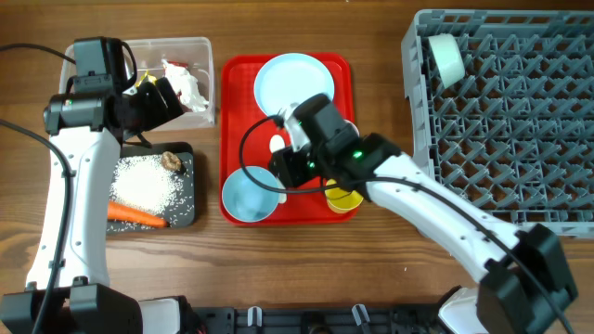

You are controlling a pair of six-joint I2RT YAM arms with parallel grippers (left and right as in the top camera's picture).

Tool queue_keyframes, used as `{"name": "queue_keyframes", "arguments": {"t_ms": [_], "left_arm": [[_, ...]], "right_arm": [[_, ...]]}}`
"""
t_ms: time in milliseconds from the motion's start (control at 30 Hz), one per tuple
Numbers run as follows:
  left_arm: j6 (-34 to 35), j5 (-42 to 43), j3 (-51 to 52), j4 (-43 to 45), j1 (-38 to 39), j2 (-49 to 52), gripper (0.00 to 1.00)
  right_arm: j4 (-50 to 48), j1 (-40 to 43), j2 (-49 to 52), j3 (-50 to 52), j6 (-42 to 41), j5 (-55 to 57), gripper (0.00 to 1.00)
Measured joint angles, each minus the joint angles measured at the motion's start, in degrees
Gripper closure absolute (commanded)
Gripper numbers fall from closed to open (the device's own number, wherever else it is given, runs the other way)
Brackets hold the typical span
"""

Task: Sort waste into correct bins and load items into the dishwasher rack
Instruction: 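Grasp the rim of the light-blue bowl with the right gripper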

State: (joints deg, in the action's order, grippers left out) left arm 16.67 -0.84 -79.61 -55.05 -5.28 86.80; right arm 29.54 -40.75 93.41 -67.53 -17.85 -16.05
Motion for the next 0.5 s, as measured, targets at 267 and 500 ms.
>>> {"name": "queue_keyframes", "arguments": {"t_ms": [267, 500], "left_arm": [[0.00, 0.02, 0.00, 0.00, 0.00, 0.00, 0.00], [0.00, 0.02, 0.00, 0.00, 0.02, 0.00, 0.00]], "right_arm": [[-0.17, -3.37, 6.54, 0.66, -11.58, 1.81, 0.60], [-1.07, -3.45, 8.39, 0.76, -15.82, 2.21, 0.70]]}}
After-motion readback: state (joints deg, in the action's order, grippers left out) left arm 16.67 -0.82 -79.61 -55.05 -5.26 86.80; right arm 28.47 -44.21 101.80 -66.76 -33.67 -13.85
